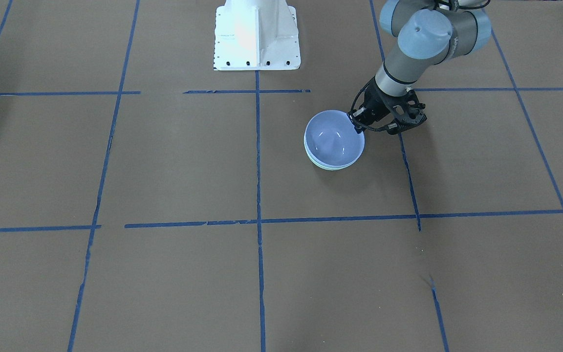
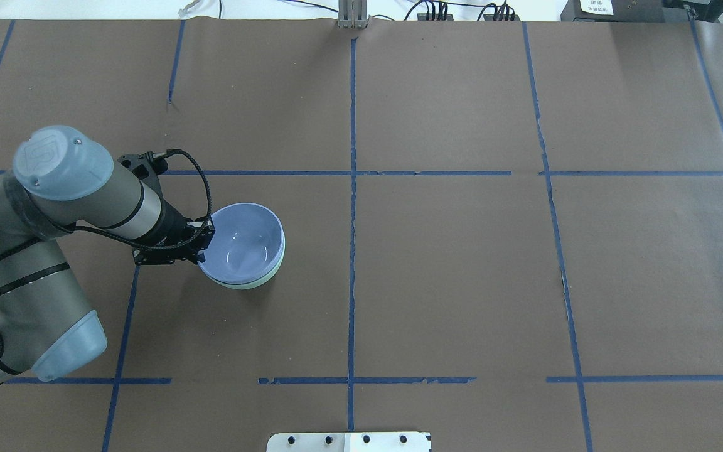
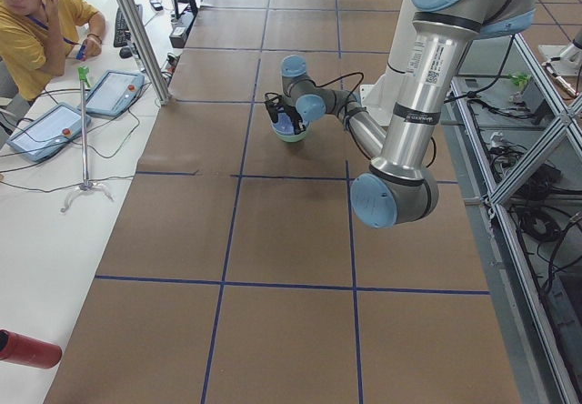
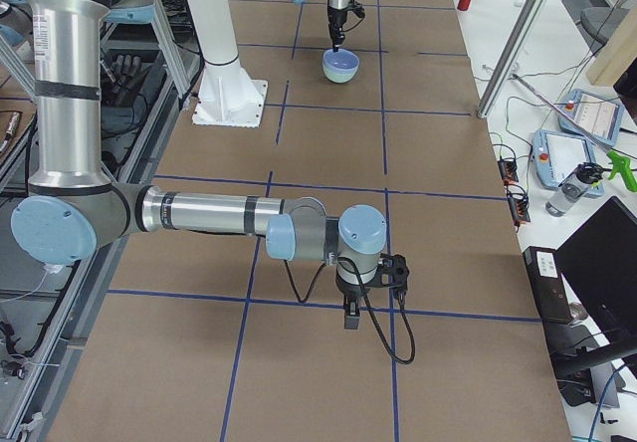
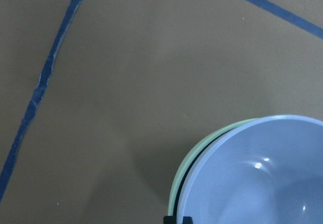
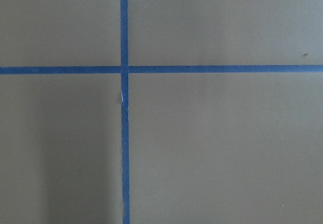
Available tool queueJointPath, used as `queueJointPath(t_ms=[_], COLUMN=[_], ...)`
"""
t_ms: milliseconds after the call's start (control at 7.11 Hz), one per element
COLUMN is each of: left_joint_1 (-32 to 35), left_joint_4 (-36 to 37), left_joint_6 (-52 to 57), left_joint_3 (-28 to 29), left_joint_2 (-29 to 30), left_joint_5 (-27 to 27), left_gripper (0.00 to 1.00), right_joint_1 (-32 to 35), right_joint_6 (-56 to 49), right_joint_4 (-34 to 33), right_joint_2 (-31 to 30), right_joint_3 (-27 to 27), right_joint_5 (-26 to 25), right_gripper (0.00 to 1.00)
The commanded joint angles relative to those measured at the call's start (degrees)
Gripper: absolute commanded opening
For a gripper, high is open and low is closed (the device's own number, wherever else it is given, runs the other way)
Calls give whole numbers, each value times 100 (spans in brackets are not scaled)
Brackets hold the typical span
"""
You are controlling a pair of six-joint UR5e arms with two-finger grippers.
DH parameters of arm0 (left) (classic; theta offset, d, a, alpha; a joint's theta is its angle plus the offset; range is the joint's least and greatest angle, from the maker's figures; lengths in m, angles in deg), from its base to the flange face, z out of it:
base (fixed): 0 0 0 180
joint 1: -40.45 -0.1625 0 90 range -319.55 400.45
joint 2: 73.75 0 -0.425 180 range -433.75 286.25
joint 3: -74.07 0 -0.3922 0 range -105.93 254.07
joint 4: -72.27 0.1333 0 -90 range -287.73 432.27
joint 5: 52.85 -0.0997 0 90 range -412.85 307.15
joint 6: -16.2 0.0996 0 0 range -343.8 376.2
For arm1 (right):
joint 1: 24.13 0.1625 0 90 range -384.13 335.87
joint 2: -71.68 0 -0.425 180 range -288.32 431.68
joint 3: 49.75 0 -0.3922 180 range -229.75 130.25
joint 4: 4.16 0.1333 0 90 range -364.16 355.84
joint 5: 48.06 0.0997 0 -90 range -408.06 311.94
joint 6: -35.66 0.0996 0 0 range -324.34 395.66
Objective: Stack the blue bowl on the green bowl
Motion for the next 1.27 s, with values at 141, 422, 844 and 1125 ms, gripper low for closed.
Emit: queueJointPath(t_ms=[141,422,844,1125], left_joint_1=[-67,38,1369,2852], left_joint_4=[-83,-22,5,49], left_joint_6=[7,59,2851,5907], left_joint_3=[46,-295,-692,-614], left_joint_2=[-25,-130,-1207,-2113], left_joint_5=[-2,68,425,1130], left_gripper=[69,100,100,100], right_joint_1=[0,0,0,0], right_joint_6=[0,0,0,0], right_joint_4=[2,2,2,2], right_joint_2=[0,0,0,0], right_joint_3=[0,0,0,0], right_joint_5=[5,5,5,-4], right_gripper=[100,100,100,100])
